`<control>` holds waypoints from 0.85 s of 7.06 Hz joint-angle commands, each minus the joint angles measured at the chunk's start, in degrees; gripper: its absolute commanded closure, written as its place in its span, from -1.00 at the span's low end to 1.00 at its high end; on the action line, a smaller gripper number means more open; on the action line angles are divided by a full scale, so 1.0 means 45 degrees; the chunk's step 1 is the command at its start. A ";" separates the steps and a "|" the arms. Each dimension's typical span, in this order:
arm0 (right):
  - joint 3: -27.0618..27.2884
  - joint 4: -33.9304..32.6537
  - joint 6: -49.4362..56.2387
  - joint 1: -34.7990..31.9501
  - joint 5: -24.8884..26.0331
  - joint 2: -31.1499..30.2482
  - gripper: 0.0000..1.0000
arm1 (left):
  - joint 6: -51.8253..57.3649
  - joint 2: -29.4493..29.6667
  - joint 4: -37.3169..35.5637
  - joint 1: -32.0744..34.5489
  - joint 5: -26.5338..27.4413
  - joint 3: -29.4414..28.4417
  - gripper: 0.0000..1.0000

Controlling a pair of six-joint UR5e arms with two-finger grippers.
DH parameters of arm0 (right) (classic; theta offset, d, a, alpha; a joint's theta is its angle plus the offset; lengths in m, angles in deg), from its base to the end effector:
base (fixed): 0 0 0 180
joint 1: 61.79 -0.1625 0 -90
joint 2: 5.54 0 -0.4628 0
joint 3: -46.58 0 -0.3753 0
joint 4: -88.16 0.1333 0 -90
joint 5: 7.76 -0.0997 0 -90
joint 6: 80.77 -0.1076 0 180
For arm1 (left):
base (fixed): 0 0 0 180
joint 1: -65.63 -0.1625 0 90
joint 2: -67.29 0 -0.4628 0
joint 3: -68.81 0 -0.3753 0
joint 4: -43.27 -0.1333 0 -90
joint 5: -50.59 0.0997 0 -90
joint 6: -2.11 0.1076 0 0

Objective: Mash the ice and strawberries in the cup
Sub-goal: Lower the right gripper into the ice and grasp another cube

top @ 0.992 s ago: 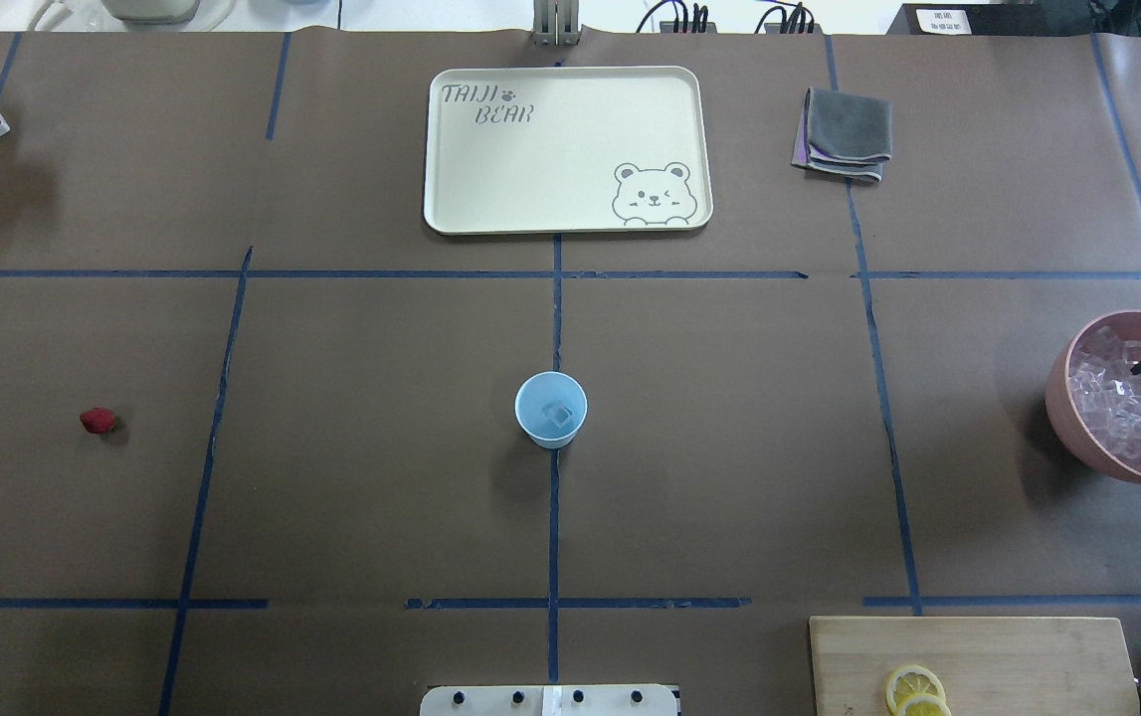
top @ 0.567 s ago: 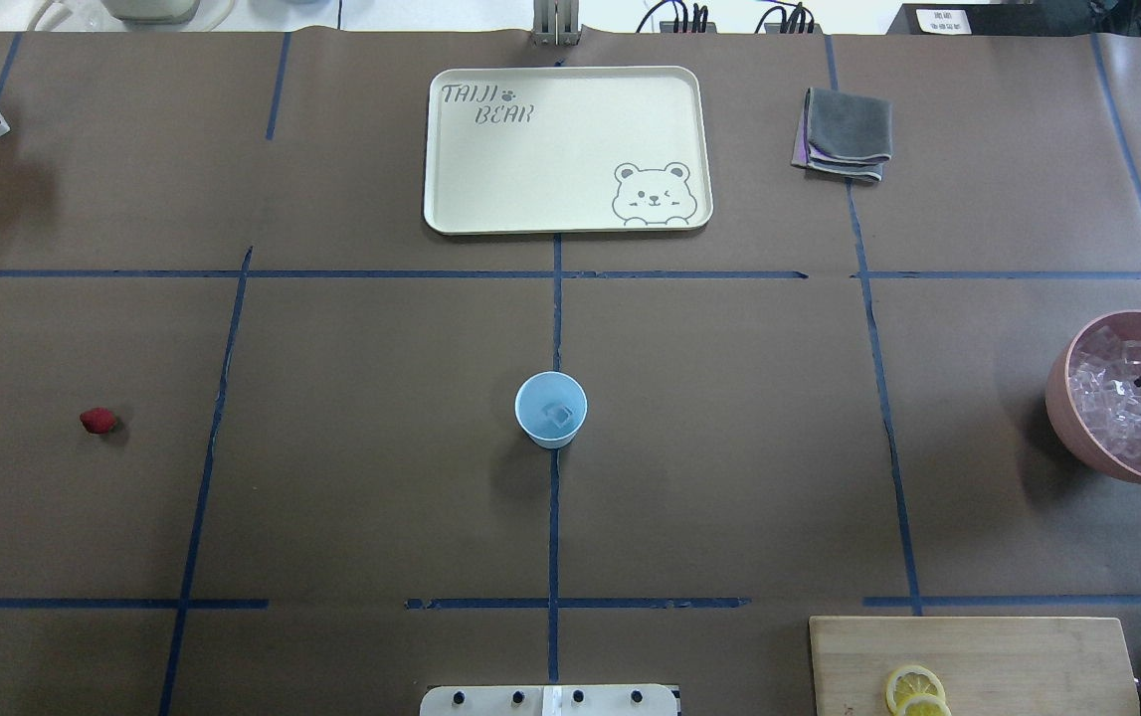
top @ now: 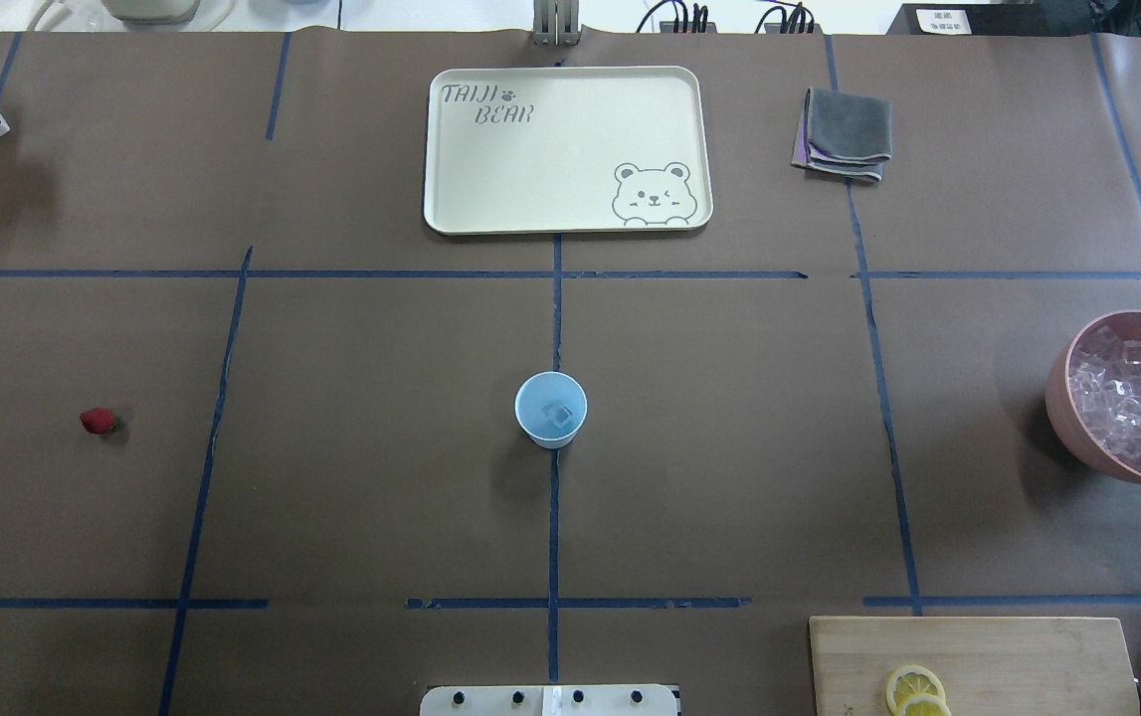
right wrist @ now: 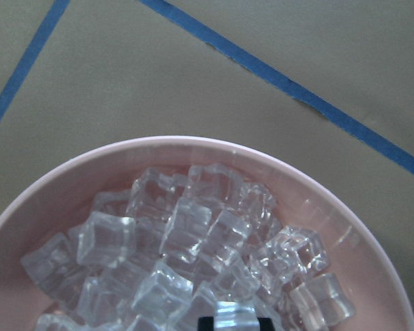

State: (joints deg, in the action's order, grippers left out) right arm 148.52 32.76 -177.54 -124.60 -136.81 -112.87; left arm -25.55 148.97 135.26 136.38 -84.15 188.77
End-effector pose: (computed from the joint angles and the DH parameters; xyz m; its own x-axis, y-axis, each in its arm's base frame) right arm -0.1079 -0.3533 0.6638 0.3312 0.8450 0.4198 -0.5935 0.5324 -0.6036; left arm 0.0788 -0.4003 0.5121 0.6518 0.0418 -0.7572 0.0006 0.9984 0.0557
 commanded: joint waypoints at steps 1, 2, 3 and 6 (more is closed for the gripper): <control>0.0043 0.0007 0.0022 -0.0008 -0.0054 -0.0075 0.88 | -0.0589 0.0032 0.0047 0.0000 -0.0018 0.0040 -1.00; 0.0082 0.0007 0.0022 -0.0047 -0.0035 -0.0095 0.96 | -0.0612 0.0033 0.0047 0.0000 -0.0018 0.0040 -1.00; 0.0179 0.0007 0.0022 -0.0086 -0.0035 -0.0115 1.00 | -0.0612 0.0033 0.0047 0.0000 -0.0018 0.0021 -1.00; 0.0667 -0.0149 0.0099 -0.1155 -0.0035 0.0119 1.00 | -0.0632 0.0013 0.0067 0.0000 -0.0405 0.0040 -1.00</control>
State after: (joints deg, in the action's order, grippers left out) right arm 150.62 32.36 -177.34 -127.68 -136.94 -112.76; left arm -28.36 149.10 135.49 136.38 -84.81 188.92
